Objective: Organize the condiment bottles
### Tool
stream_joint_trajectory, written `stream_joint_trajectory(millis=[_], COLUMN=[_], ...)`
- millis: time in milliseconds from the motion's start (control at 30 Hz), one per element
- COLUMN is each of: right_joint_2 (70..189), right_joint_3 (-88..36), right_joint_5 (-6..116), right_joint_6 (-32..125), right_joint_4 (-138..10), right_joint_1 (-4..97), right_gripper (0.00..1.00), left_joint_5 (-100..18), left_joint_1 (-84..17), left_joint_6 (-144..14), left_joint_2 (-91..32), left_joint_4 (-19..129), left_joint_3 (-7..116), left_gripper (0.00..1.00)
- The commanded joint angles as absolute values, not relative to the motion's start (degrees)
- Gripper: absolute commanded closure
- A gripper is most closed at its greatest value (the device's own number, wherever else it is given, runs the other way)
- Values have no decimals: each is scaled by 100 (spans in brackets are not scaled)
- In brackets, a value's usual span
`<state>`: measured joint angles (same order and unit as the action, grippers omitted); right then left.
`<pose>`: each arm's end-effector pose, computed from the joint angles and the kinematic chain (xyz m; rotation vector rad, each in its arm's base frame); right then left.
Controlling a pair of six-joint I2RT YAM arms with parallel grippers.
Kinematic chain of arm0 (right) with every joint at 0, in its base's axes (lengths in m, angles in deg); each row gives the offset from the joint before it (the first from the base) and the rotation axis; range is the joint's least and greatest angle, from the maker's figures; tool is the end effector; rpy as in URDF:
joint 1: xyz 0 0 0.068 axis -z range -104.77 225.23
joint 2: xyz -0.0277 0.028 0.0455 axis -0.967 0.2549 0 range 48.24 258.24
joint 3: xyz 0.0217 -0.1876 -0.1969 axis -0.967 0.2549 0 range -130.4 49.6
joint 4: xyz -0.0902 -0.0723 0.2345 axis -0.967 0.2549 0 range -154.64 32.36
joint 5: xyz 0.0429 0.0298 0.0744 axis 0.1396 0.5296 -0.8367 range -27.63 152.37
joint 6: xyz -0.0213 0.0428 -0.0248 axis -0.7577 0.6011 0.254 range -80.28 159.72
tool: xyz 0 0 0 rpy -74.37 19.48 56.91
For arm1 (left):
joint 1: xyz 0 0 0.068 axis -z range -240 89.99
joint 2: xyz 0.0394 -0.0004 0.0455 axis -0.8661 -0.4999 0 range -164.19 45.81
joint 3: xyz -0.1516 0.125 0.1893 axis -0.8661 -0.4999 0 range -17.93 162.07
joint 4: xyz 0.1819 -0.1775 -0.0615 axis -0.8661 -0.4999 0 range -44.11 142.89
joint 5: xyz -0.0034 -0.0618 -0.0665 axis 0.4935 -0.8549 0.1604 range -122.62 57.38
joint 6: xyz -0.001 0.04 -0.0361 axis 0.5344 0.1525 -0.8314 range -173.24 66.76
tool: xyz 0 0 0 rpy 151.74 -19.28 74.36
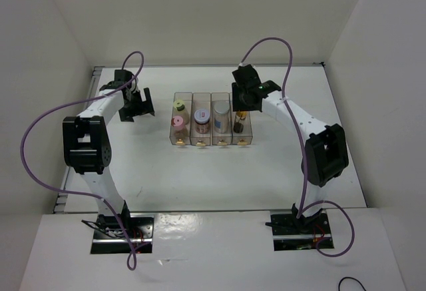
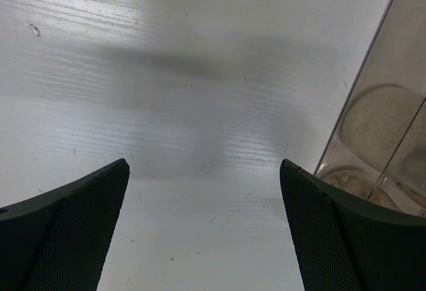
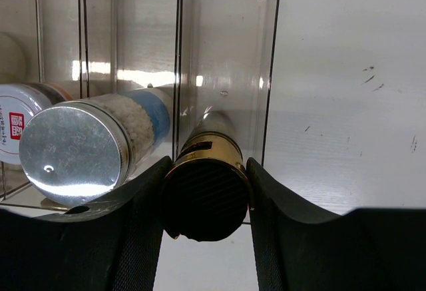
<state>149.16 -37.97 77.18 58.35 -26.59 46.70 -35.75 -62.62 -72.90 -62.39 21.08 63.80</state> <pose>0.3469 0.1783 0.2899 -0.0993 2.4257 0.0509 0.4058 0.0166 0.2157 -0.4818 2.5512 -0.1795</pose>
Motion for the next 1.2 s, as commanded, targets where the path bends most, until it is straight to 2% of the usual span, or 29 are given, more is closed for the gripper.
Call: stream_joint_trajectory(millis=[0, 267, 367, 433, 500, 567, 667, 733, 900, 1167], right_joint_2=[14878, 14931, 14931, 14931, 14931, 14931, 14931, 14931, 14791, 14158], right_joint_3=[-3758, -3706, -3706, -3653, -3653, -3653, -3705, -3827, -4153, -5339], right_joint_5=[7968, 8039, 8039, 8039, 8039, 8039, 7977, 7977, 7977, 7907], right_joint_6=[5967, 5914, 5914, 5914, 5914, 5914, 5914, 5914, 5967, 5862], right_joint_4=[-3062, -3062, -3062, -3062, -3062, -3062, -2931, -2861, -2527, -2315], right_joint_1=[4588, 4588, 4588, 4588, 4588, 4588, 4588, 4588, 4588, 4588], right_gripper=[73, 70, 59, 57, 47, 43, 26, 20, 12, 1], left_joint_5=[-3710, -3710, -3710, -3710, -3710, -3710, -3762, -3763, -3816, -3868], left_joint_1=[-6299, -6299, -6299, -6299, -6299, -6299, -6299, -6299, -6299, -6299], left_joint_6=[-7231, -7231, -7231, -7231, -7231, -7231, -7231, -7231, -7231, -7178], left_joint_2=[-5975, -5975, -5975, -5975, -5922, -5922, -5922, -5869, -5816, -5466], left_joint_4=[2143, 2090, 2090, 2090, 2090, 2090, 2090, 2090, 2143, 2081], left_joint_3=[6345, 6345, 6345, 6345, 6345, 6345, 6293, 6293, 6231, 6283], left_gripper=[0, 0, 0, 0, 0, 0, 0, 0, 0, 0])
